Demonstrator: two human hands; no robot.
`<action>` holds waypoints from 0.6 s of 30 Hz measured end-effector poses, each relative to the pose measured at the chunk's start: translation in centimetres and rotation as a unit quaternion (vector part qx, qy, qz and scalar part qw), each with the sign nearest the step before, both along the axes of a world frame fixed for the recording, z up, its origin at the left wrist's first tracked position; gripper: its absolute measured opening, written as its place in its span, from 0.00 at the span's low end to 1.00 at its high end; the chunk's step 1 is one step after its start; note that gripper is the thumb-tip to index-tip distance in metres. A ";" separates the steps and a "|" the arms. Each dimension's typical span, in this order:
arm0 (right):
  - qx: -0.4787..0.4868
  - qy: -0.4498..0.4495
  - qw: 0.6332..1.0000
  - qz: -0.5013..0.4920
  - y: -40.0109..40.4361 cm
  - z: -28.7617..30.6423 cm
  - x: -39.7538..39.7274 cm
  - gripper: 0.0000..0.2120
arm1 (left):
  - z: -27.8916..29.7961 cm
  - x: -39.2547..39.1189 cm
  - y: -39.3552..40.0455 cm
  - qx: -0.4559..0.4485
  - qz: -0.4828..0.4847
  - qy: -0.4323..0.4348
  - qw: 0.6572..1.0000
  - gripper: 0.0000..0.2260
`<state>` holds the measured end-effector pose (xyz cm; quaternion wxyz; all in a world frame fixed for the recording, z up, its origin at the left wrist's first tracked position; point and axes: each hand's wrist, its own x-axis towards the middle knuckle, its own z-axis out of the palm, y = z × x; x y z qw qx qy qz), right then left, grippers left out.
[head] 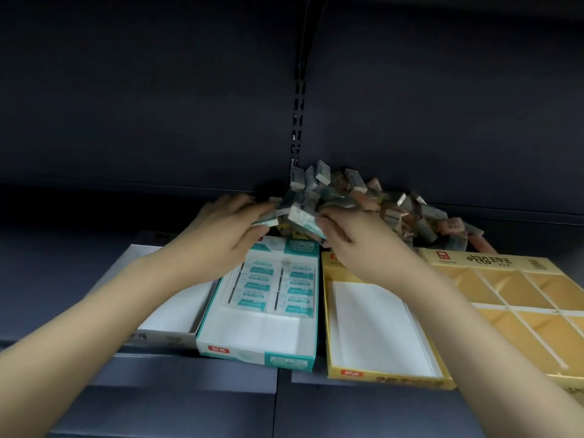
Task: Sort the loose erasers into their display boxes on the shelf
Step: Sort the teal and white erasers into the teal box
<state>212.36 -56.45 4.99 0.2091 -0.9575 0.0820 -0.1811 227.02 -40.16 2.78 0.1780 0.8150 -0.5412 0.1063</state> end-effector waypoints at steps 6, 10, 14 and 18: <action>0.098 0.032 0.994 -0.028 0.1 -0.8 1.1 0.10 | 0.1 -0.1 0.4 -0.043 -0.024 -0.026 0.998 0.19; 0.114 0.045 0.992 -0.021 0.5 -0.5 1.3 0.08 | 0.3 -0.1 0.8 -0.048 -0.034 -0.026 0.998 0.17; 0.117 0.052 0.992 -0.017 0.8 -0.2 1.6 0.09 | 0.4 0.1 0.8 -0.036 -0.031 -0.010 0.999 0.15; 0.032 0.047 0.997 -0.061 0.6 0.2 1.9 0.10 | 0.5 -0.2 0.7 0.002 -0.006 0.014 1.000 0.15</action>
